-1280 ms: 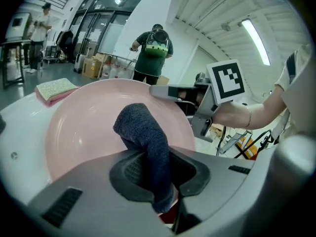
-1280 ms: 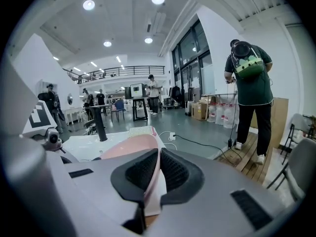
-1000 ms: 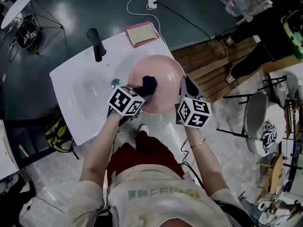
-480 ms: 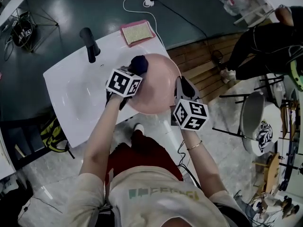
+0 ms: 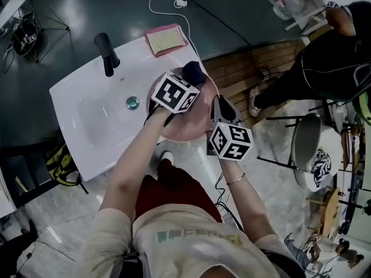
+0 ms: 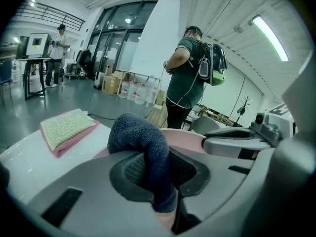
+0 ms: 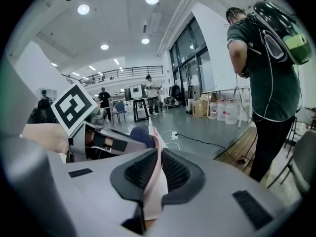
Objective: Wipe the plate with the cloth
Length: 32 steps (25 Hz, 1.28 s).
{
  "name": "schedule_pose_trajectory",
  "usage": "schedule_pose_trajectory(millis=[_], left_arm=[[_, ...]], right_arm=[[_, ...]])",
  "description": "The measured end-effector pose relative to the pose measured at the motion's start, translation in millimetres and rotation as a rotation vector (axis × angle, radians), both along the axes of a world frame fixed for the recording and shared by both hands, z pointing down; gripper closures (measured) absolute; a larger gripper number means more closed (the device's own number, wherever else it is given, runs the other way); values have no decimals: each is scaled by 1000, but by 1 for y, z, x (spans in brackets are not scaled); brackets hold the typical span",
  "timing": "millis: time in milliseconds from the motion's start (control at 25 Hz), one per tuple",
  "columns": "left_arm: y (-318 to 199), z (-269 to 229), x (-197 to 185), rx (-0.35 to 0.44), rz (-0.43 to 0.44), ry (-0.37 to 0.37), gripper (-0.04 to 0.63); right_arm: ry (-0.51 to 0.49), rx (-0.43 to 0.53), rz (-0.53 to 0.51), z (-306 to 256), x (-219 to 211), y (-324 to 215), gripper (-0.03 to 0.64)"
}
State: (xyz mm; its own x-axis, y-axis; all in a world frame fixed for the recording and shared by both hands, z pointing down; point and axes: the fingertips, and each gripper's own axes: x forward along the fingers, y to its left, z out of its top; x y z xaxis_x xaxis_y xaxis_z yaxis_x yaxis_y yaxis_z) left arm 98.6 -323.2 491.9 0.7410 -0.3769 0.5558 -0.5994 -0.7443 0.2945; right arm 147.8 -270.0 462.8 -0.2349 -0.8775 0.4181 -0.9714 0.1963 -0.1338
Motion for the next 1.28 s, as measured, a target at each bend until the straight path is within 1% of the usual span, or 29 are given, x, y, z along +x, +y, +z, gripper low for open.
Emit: schedule_pose_trajectory(millis=[120, 320, 400, 520, 760, 880, 960, 1040, 1200, 1280], left_arm=[[18, -2, 18, -2, 78, 4, 516], [61, 3, 32, -14, 213, -25, 516], [76, 6, 32, -32, 245, -24, 515], [99, 9, 31, -80, 304, -8, 516], [152, 16, 19, -162, 484, -5, 516], [173, 21, 7, -190, 554, -29, 515], [184, 27, -4, -204, 578, -65, 515], [191, 35, -15, -211, 580, -101, 515], [190, 43, -34, -213, 526, -136, 515], [184, 47, -42, -200, 496, -174, 515]], right_arm=[[-10, -17, 13, 4, 2, 0, 572], [-37, -53, 25, 14, 5, 3, 572], [-42, -60, 28, 17, 4, 5, 572], [-47, -66, 32, 22, 5, 3, 572], [-31, -74, 21, 28, 4, 2, 573], [-16, -66, 11, 27, 3, 2, 572], [-5, -61, 3, 26, 2, 2, 574], [6, -58, -8, 26, 1, 3, 573], [25, -42, -31, 24, -2, 6, 574], [40, -15, -35, 19, -3, 5, 574]])
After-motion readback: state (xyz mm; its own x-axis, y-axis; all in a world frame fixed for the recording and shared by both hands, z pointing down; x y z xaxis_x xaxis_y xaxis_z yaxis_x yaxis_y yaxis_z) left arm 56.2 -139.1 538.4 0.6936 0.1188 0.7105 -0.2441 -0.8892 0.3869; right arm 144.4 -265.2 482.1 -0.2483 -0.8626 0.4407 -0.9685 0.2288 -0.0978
